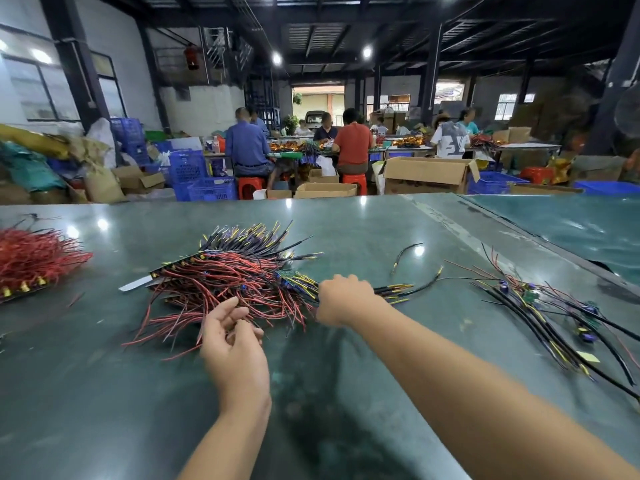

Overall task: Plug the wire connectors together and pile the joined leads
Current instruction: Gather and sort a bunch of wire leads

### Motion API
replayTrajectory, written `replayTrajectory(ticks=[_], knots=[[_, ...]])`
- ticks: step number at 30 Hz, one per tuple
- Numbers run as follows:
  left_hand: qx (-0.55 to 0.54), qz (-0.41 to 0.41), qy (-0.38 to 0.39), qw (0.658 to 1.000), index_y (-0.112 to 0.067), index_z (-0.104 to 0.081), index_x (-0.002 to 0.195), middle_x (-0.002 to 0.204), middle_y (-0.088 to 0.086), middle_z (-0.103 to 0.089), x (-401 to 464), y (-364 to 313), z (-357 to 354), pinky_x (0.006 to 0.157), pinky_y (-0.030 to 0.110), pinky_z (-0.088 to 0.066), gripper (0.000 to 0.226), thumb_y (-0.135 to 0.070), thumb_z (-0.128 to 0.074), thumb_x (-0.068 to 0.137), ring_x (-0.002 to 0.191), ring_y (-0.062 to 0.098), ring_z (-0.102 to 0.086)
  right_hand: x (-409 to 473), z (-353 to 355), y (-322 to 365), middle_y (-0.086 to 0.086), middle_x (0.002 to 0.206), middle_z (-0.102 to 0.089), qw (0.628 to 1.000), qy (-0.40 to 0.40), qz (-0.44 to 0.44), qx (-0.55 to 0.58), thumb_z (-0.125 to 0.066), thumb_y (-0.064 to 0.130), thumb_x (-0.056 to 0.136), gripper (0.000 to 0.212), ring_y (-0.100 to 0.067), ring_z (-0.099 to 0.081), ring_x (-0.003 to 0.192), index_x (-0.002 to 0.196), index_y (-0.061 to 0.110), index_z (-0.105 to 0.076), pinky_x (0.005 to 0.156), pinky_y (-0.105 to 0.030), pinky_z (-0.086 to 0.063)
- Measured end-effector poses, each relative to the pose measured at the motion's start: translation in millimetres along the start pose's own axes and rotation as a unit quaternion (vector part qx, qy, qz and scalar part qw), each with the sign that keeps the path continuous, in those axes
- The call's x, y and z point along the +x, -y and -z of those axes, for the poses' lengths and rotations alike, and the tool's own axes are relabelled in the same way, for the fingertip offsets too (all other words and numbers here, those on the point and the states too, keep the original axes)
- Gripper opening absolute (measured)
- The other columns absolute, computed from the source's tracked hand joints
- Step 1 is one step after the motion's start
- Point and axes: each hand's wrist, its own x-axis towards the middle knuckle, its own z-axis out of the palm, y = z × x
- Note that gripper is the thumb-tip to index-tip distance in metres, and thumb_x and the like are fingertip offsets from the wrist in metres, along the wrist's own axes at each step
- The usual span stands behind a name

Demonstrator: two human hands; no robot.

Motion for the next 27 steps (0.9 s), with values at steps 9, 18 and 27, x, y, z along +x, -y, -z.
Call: replayTrajectory(ticks=[9,18,27], knots=[[-0.005,0.033,-0.015,0.999,-0.026,-0.058,0.090,0.085,0.000,-0.058,7,7,0,0.049,0.012,-0.041,0.047,0.016,-0.037,0.085,0.050,0.005,-0.048,47,-47,19,-0.011,0.121,-0.057,0.991,-0.128,-0.016,0.041,-0.047,0.012,0.089,0.026,-0.033,-0.048,0.113,0.115,0.009,-0.050,0.088,-0.037,-0.039],[0.034,0.015,0.074,0.997,-0.027,-0.062,0.090,0.087,-0.003,-0.064,-5,6,-3,0.076,0.024,-0.045,0.046,0.014,-0.043,0.085,0.078,0.006,-0.058,20,7,-27,-0.011,0.109,-0.066,0.985,-0.155,0.081,0.001,-0.041,0.009,0.091,0.019,-0.033,-0.059,0.101,0.107,0.016,-0.050,0.072,-0.034,-0.028],[0.078,-0.065,0.157,0.982,-0.042,-0.058,0.106,0.115,-0.010,-0.057,-12,1,-1,0.082,0.004,-0.038,0.036,-0.009,-0.054,0.092,0.105,0.000,-0.053,-34,66,-40,-0.003,0.084,-0.054,0.974,-0.035,0.217,0.047,-0.040,0.016,0.100,0.013,-0.031,-0.052,0.082,0.108,0.014,-0.051,0.071,-0.037,-0.042]])
